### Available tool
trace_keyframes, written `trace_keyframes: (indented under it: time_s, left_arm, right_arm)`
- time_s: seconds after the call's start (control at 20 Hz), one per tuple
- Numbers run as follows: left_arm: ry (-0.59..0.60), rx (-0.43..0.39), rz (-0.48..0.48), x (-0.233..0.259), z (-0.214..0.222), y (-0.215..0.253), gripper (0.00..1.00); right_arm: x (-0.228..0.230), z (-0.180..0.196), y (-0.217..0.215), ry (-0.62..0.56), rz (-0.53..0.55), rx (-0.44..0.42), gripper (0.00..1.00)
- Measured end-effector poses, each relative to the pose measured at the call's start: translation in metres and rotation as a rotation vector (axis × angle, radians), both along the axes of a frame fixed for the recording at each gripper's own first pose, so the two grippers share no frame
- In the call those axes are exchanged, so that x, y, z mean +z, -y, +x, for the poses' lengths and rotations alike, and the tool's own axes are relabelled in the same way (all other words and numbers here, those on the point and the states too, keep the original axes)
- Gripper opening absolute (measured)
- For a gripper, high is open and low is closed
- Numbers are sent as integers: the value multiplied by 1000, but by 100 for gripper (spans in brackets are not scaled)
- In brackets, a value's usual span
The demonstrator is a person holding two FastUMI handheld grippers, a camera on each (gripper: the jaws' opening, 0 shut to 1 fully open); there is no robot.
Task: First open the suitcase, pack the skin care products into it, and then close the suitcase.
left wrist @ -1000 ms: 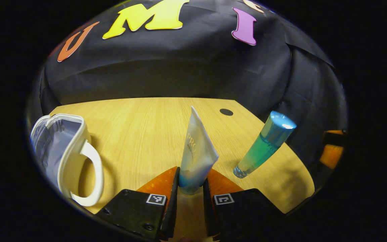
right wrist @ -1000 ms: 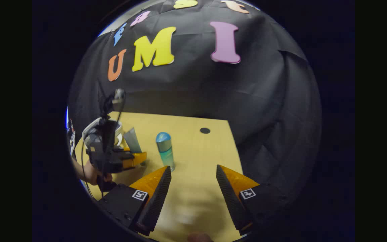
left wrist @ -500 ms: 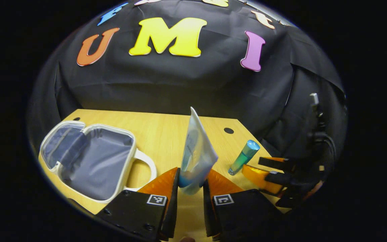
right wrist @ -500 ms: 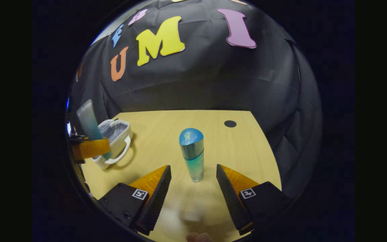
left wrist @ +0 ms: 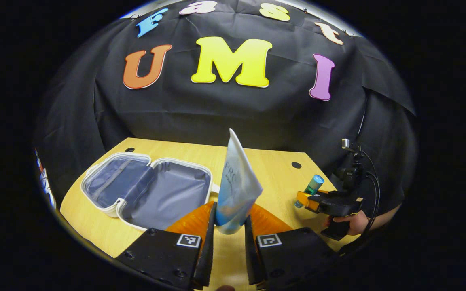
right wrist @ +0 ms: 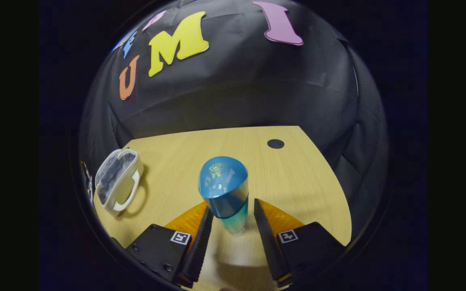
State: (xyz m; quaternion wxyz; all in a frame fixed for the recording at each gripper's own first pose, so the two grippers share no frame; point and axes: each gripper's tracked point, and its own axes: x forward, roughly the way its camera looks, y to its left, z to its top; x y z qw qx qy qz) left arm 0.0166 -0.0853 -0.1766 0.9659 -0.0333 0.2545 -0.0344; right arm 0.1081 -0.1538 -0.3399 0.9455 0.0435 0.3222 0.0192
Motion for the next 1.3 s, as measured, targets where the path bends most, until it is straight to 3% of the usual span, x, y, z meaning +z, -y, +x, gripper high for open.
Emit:
trace_keyframes:
  time_s: [0.1,0.3,0.45,0.75,0.9,1.05,1.3]
  left_arm:
    - [-3,18,-6,2,-6,-11,37]
    - [-1,43,-17,5,-14,-45,36]
    - [-14,58,-27,-5,-9,-80,36]
    - [-74,80,72,-41,16,-156,37]
    - [-142,112,88,-69,28,-176,37]
    - [-218,108,119,-99,44,-189,37]
    - [-474,127,257,-156,49,-216,37]
  right_arm:
    - [0,3,0,-3,-11,-11,44]
    - [7,-2,2,-24,-24,-36,37]
    - [41,-19,-6,-9,-28,-18,33]
    - [122,-83,-44,23,43,36,35]
    - [142,-115,-52,-16,113,-18,35]
    - [158,-134,-59,-13,105,-42,35]
    - [174,-157,-78,-12,66,5,35]
